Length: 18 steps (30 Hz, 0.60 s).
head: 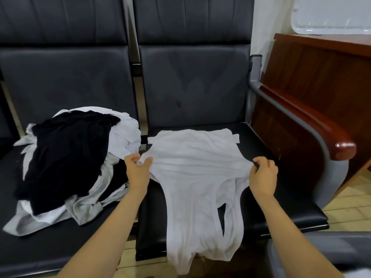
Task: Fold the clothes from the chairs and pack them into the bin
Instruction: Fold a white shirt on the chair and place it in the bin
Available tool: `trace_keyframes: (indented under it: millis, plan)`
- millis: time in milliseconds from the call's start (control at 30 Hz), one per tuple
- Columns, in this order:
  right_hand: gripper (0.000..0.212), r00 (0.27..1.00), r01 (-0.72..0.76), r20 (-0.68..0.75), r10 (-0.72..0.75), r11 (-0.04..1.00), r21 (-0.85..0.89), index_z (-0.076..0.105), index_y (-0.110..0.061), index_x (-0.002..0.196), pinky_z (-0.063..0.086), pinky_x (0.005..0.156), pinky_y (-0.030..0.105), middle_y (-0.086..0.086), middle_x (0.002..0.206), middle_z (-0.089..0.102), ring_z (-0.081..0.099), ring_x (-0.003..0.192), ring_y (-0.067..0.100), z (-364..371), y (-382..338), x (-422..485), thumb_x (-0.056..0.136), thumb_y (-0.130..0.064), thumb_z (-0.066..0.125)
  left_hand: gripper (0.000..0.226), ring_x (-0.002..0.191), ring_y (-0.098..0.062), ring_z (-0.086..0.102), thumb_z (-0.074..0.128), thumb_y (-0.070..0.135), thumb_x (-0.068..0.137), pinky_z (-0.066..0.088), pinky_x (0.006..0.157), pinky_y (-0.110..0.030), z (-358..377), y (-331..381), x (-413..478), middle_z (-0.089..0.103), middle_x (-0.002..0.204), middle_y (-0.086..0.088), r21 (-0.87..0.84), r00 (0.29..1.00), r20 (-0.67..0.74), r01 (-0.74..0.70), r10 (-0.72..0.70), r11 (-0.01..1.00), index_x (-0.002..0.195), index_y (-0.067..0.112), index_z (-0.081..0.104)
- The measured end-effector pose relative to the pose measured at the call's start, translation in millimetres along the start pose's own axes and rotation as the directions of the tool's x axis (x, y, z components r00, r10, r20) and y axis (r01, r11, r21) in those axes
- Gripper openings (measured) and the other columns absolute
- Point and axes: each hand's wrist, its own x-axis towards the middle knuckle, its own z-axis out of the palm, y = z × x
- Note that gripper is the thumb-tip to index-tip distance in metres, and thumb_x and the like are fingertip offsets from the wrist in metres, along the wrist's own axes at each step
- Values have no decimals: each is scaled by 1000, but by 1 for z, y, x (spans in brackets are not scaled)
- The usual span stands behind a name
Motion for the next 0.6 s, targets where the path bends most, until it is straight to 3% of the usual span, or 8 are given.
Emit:
trace_keyframes:
  millis: [67, 100, 167, 233, 333, 467, 600]
  plan:
    - [27, 998, 45, 55, -40, 994, -97, 55, -10, 118, 44, 86, 35, 15, 120, 50, 47, 108, 28, 0, 0, -6, 91, -10, 58, 75, 115, -20, 43, 76, 18, 82, 39, 94, -30, -1, 1, -5, 39, 130, -7, 65, 994, 76, 79, -84, 995, 139, 9, 28]
    - [26, 992, 88, 96, -77, 990, -114, 55, -10, 117, 44, 86, 34, 14, 118, 51, 47, 107, 28, 1, -2, -9, 91, -11, 59, 88, 123, -23, 39, 78, 23, 79, 37, 101, -34, -1, -1, -7, 33, 140, -10, 194, 990, 87, 91, -109, 977, 145, 9, 21]
    - [17, 969, 137, 213, -123, 989, -55, 58, -8, 108, 44, 82, 32, 13, 112, 53, 50, 101, 25, 3, -10, -13, 92, -12, 57, 99, 135, -34, 26, 81, 27, 75, 27, 111, -45, -1, -5, -16, 20, 150, -16, 544, 994, 65, 34, -83, 838, 148, 9, 16]
    - [13, 927, 146, 351, -131, 989, -17, 59, -5, 102, 45, 77, 31, 12, 106, 55, 53, 92, 23, 5, -18, -18, 93, -13, 55, 97, 136, -36, 20, 81, 28, 74, 20, 112, -48, -1, -10, -30, 18, 150, -16, 713, 994, 102, -91, 26, 695, 146, 11, 19]
    - [14, 869, 202, 472, -152, 978, -56, 58, -4, 99, 44, 75, 30, 7, 97, 52, 56, 94, 26, 5, -29, -29, 94, -17, 54, 81, 126, -31, 28, 78, 41, 73, 23, 104, -39, -1, -15, -51, 29, 136, -12, 789, 959, 253, -282, 130, 546, 134, 11, 33]
    - [21, 856, 244, 488, -171, 966, -90, 52, -7, 91, 42, 67, 31, 4, 87, 51, 54, 83, 23, -2, -46, -41, 96, -28, 52, 78, 125, -29, 32, 58, 66, 78, 26, 102, -37, -2, -14, -78, 36, 132, -8, 884, 900, 422, -381, -113, 269, 130, 12, 38]
    - [40, 746, 236, 663, -60, 955, -179, 46, -16, 71, 39, 56, 27, -1, 73, 52, 54, 70, 18, -6, -57, -57, 89, -49, 58, 73, 122, -26, 41, 55, 65, 82, 30, 99, -36, -14, -14, -98, 45, 129, -6, 868, 870, 468, -421, -154, 262, 130, 12, 39]
